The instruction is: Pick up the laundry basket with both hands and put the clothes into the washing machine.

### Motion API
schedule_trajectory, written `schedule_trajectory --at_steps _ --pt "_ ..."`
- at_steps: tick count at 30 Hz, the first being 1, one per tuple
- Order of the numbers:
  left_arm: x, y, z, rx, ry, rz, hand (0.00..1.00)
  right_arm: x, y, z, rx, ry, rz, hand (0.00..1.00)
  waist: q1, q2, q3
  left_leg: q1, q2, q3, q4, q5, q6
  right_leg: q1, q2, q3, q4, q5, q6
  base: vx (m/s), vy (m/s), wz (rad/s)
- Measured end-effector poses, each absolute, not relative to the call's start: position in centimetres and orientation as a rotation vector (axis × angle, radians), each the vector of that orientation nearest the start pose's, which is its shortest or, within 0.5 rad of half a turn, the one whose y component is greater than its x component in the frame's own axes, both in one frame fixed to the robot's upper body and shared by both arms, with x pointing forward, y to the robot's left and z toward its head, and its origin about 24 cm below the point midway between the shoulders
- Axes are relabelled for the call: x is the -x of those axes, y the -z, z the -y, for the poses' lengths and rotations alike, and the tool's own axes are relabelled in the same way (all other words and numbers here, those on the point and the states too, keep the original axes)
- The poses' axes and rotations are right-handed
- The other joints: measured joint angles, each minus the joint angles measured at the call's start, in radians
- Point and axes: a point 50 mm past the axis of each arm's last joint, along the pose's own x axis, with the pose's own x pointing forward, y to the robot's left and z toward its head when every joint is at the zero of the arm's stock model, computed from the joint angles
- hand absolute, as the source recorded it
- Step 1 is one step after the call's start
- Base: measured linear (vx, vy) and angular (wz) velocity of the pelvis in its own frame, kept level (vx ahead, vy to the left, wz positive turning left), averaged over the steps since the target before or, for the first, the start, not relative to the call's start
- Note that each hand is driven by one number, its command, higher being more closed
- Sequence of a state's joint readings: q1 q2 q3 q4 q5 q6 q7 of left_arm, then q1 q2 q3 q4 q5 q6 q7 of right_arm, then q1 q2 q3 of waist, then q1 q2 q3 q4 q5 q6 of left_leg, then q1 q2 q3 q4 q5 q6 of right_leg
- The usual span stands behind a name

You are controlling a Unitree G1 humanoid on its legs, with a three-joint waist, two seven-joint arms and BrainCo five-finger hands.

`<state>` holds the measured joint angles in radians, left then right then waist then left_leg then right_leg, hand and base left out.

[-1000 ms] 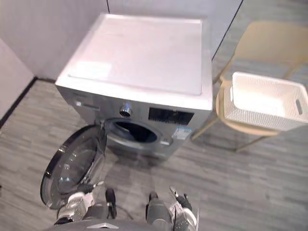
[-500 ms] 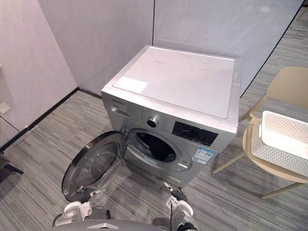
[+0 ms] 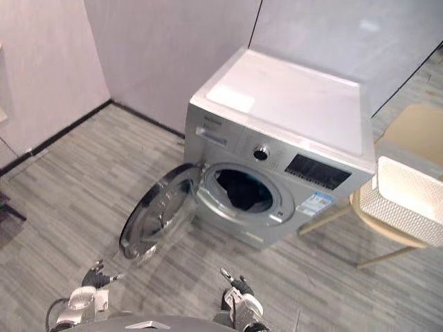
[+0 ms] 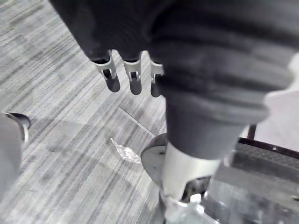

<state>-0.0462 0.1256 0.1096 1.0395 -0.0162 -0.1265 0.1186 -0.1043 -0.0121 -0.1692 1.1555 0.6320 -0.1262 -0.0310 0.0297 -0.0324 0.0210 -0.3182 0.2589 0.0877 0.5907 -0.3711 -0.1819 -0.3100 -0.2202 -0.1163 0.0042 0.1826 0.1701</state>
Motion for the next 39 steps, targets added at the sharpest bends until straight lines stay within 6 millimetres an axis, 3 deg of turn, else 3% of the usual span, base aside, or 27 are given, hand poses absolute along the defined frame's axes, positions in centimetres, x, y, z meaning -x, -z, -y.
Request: schedule_trajectory --at_steps 2,4,5,6,7,8,9,11,14,17,21,24,26,28,30,32,33,37,39 --pt "-15.1 13.8 -22.0 -0.092 -0.297 -0.883 0.0 -15.1 15.0 17.6 -0.604 0.52 -0.87 0.0 0.005 0.003 0.02 -0.025 0.018 -0.002 0.051 -0.024 -0.001 0.0 0.018 0.009 -0.019 0.02 -0.009 -0.14 0.025 -0.19" --pt "-13.1 14.5 -22.9 -0.085 -0.338 -0.949 0.0 -14.2 15.2 17.7 -0.61 0.537 -0.884 0.0 0.009 -0.001 0.024 -0.012 0.044 0.006 0.086 -0.053 0.002 0.036 0.048 0.026 -0.042 0.023 -0.038 -0.07 0.024 -0.3" --pt "-12.1 14.8 -23.2 -0.073 -0.363 -0.98 0.0 -13.6 15.4 18.0 -0.621 0.567 -0.889 0.0 0.007 0.013 0.027 0.0 0.055 0.008 0.07 -0.058 0.017 0.047 0.067 0.031 -0.047 -0.066 -0.098 -0.03 0.033 -0.19" --pt "-11.9 14.9 -23.3 -0.067 -0.365 -0.99 0.0 -13.8 15.3 18.3 -0.625 0.574 -0.879 0.0 0.007 0.018 0.025 0.011 0.062 0.013 0.039 -0.045 0.032 0.049 0.078 0.034 -0.037 -0.153 -0.109 0.02 0.022 -0.16" --pt "-11.5 15.0 -23.2 -0.058 -0.365 -1.001 0.0 -13.5 15.3 18.7 -0.639 0.599 -0.872 0.0 0.006 0.021 0.026 0.044 0.079 0.036 -0.03 -0.008 0.042 0.015 0.118 0.066 0.117 -0.137 -0.096 0.08 0.04 -0.01" --pt "-10.6 15.1 -23.8 -0.065 -0.378 -1.019 0.0 -12.1 15.7 19.0 -0.658 0.643 -0.889 0.0 -0.004 0.007 0.017 0.075 0.071 0.038 -0.079 0.011 0.034 0.03 0.162 0.067 0.239 -0.136 -0.09 0.14 0.063 -0.32" --pt "-9.8 15.2 -24.2 -0.071 -0.388 -1.039 0.0 -11.0 16.0 19.4 -0.668 0.681 -0.908 0.0 0.016 -0.011 0.005 0.111 0.054 0.073 -0.116 0.019 0.025 0.034 0.153 0.055 0.219 -0.134 -0.092 0.12 0.067 -0.26" --pt "-9.7 15.3 -23.9 -0.07 -0.368 -1.048 0.0 -9.8 16.3 19.8 -0.685 0.714 -0.925 0.0 -0.001 -0.017 -0.008 0.111 0.03 0.077 -0.168 0.047 0.031 0.034 0.14 0.086 0.172 -0.108 -0.071 0.11 0.051 -0.05" --pt "-11.3 15.2 -23.0 -0.077 -0.326 -1.019 0.0 -7.5 16.7 20.6 -0.7 0.781 -0.959 0.0 -0.012 -0.029 -0.018 0.132 -0.018 0.081 -0.292 0.126 0.031 0.038 0.112 0.09 0.099 -0.084 -0.088 0.14 0.014 0.21" --pt "-12.5 15.1 -21.4 -0.054 -0.283 -0.995 0.0 -5.6 17.0 21.2 -0.728 0.867 -0.979 0.0 -0.016 0.001 -0.019 0.19 -0.025 0.082 -0.364 0.156 0.022 0.102 0.109 0.102 0.023 -0.082 -0.09 0.1 -0.01 0.07" --pt "-13.4 15.2 -18.7 -0.012 -0.216 -0.977 0.0 -5.7 16.8 22.2 -0.718 0.888 -0.957 0.0 -0.024 0.048 -0.047 0.252 -0.03 0.104 -0.418 0.167 0.018 0.155 0.107 0.102 -0.033 -0.079 -0.088 0.07 -0.023 -0.09" --pt "-13.9 15.2 -17.9 -0.019 -0.179 -0.964 0.0 -5.9 16.8 22.2 -0.709 0.876 -0.955 0.0 -0.028 0.056 -0.05 0.291 -0.04 0.104 -0.438 0.188 0.024 0.188 0.101 0.102 -0.036 -0.079 -0.088 -0.01 -0.004 0.03" --pt "-14.0 15.1 -18.0 -0.02 -0.183 -0.954 0.0 -6.1 16.8 22.1 -0.694 0.851 -0.959 0.0 -0.025 0.071 -0.035 0.28 -0.04 0.101 -0.402 0.19 0.024 0.191 0.099 0.102 -0.018 -0.091 -0.09 -0.07 -0.003 0.11" --pt "-14.4 14.7 -18.4 0.005 -0.216 -0.917 0.0 -6.3 16.8 21.7 -0.691 0.823 -0.962 0.0 -0.029 0.052 -0.004 0.22 -0.045 0.066 -0.262 0.189 0.024 0.193 0.089 0.114 0.053 -0.197 -0.108 -0.11 -0.048 0.45" --pt "-15.8 13.4 -19.2 0.079 -0.302 -0.811 0.0 -6.4 16.7 22.1 -0.675 0.818 -0.955 0.0 -0.013 0.055 0.057 0.138 -0.027 -0.019 -0.024 0.197 0.012 0.191 0.097 0.122 0.185 -0.278 -0.061 -0.14 -0.119 0.48" --pt "-15.6 12.9 -19.4 0.145 -0.367 -0.762 0.0 -6.7 16.3 22.8 -0.648 0.813 -0.928 0.0 0.004 0.081 0.08 0.079 -0.024 -0.057 0.074 0.216 0.001 0.159 0.097 0.126 0.264 -0.325 -0.051 -0.25 -0.046 0.06" --pt "-15.6 12.3 -19.9 0.177 -0.408 -0.719 0.0 -6.8 16.1 23.4 -0.634 0.816 -0.908 0.0 0.009 0.098 0.073 0.066 -0.027 -0.056 0.072 0.224 0.01 0.137 0.086 0.13 0.279 -0.328 -0.051 -0.18 0.023 0.04" --pt "-17.7 8.3 -23.0 0.184 -0.531 -0.476 0.0 -6.5 15.9 23.6 -0.618 0.821 -0.887 0.0 0.015 0.09 0.069 0.082 -0.025 0.016 -0.032 0.202 0.054 0.105 0.067 0.136 0.27 -0.323 -0.052 -0.09 0.039 0.13" --pt "-18.1 7.2 -24.6 0.159 -0.581 -0.413 0.0 -5.6 16.0 23.5 -0.606 0.83 -0.911 0.0 0.01 0.087 0.04 0.146 -0.043 0.025 -0.207 0.171 0.036 0.1 0.076 0.14 0.207 -0.275 -0.028 -0.03 0.062 0.08"
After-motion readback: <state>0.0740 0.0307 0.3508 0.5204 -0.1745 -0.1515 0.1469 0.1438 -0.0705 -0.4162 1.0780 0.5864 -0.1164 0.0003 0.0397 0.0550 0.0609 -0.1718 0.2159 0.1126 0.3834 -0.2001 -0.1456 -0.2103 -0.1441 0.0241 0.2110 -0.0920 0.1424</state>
